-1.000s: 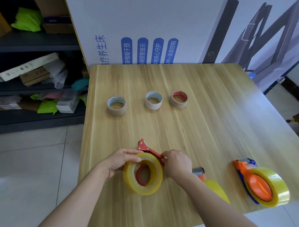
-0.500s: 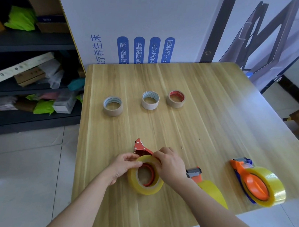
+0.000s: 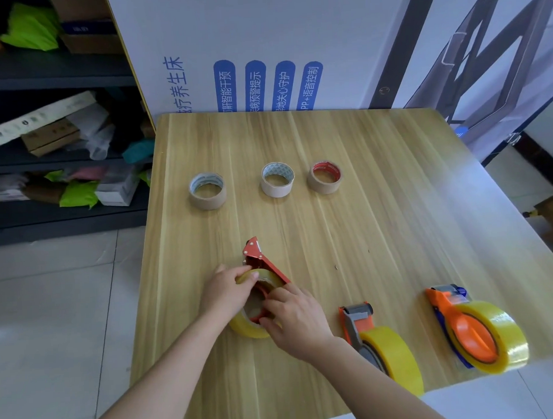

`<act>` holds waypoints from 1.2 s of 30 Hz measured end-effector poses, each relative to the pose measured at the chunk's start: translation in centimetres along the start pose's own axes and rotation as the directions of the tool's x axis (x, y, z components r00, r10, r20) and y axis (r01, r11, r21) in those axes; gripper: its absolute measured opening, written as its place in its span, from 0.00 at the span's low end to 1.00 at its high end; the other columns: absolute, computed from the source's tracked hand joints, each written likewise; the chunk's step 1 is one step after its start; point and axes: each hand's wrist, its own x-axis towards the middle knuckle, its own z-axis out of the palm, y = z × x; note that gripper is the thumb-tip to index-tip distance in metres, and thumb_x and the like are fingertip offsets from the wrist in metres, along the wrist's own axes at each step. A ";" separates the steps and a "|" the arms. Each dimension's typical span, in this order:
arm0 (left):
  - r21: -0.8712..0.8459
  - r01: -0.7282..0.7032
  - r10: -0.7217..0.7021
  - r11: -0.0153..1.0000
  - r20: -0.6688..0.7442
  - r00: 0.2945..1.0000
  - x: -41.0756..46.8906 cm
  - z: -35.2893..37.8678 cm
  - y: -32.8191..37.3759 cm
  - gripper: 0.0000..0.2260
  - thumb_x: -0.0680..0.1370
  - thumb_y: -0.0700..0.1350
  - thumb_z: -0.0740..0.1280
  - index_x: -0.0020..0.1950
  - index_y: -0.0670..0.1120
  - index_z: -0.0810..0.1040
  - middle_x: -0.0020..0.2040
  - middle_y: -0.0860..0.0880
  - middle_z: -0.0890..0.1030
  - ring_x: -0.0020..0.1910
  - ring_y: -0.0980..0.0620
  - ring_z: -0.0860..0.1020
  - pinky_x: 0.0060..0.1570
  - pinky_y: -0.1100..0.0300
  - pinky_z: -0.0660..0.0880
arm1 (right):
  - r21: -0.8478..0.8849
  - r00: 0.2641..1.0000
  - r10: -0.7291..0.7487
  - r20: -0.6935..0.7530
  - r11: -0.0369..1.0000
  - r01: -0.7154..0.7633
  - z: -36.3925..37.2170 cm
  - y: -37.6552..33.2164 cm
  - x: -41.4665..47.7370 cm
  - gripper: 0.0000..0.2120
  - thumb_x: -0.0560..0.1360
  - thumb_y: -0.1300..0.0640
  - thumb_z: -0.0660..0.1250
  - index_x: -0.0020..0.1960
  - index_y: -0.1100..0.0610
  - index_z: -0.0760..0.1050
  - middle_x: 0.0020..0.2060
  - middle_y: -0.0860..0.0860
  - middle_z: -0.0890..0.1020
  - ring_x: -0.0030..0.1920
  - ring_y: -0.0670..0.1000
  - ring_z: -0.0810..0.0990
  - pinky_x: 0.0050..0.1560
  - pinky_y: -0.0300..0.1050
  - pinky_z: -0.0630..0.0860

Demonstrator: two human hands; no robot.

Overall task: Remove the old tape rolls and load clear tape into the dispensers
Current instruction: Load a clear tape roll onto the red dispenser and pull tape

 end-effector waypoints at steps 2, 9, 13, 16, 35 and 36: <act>0.057 0.030 -0.029 0.998 -0.013 0.999 0.3 -0.3 -0.2 0.18 0.77 0.59 0.63 0.63 0.53 0.78 0.62 0.46 0.74 0.64 0.46 0.71 0.62 0.53 0.70 | 0.026 0.997 -0.025 0.071 0.999 0.023 0.1 -0.3 0.1 0.19 0.75 0.40 0.57 0.50 0.50 0.81 0.50 0.45 0.81 0.53 0.50 0.74 0.57 0.45 0.71; 0.029 0.151 -0.153 0.988 0.066 0.986 0.9 -0.3 -1.0 0.19 0.80 0.57 0.58 0.67 0.49 0.74 0.65 0.46 0.75 0.62 0.45 0.73 0.58 0.52 0.73 | -0.043 0.976 -0.097 0.197 0.993 0.107 0.6 -1.5 0.8 0.28 0.73 0.33 0.56 0.57 0.53 0.79 0.54 0.48 0.81 0.63 0.52 0.71 0.63 0.51 0.65; 0.141 0.156 -0.167 0.978 0.063 0.984 0.8 -0.5 -1.4 0.21 0.81 0.58 0.54 0.69 0.51 0.73 0.71 0.40 0.66 0.72 0.41 0.62 0.68 0.48 0.64 | -0.118 0.967 -0.113 0.227 0.983 0.143 1.5 -2.2 1.1 0.21 0.75 0.40 0.64 0.57 0.55 0.78 0.50 0.51 0.82 0.59 0.54 0.73 0.67 0.51 0.61; -0.007 0.204 -0.200 0.979 0.154 0.968 1.0 -0.7 -2.2 0.23 0.81 0.60 0.53 0.68 0.50 0.73 0.70 0.43 0.70 0.70 0.43 0.66 0.68 0.47 0.66 | -0.098 0.965 -0.090 0.247 0.988 0.117 1.5 -2.6 1.5 0.13 0.76 0.49 0.66 0.54 0.57 0.78 0.47 0.53 0.83 0.54 0.55 0.77 0.72 0.49 0.58; -0.912 0.294 -0.157 0.287 0.258 0.953 -0.2 -6.4 3.0 0.07 0.75 0.46 0.66 0.46 0.44 0.80 0.39 0.45 0.80 0.39 0.47 0.78 0.45 0.53 0.74 | 0.959 0.960 0.192 0.205 0.154 -0.236 -10.3 -6.9 2.8 0.10 0.70 0.48 0.62 0.43 0.51 0.78 0.36 0.48 0.80 0.39 0.48 0.78 0.43 0.46 0.74; -0.946 0.239 -0.116 0.221 0.218 0.969 -0.3 -6.9 3.4 0.09 0.75 0.46 0.67 0.52 0.44 0.79 0.43 0.44 0.81 0.42 0.46 0.79 0.50 0.51 0.75 | 0.955 0.963 0.189 0.190 0.194 -0.226 -10.8 -7.2 2.9 0.11 0.72 0.45 0.62 0.44 0.51 0.78 0.37 0.48 0.80 0.39 0.47 0.78 0.43 0.45 0.74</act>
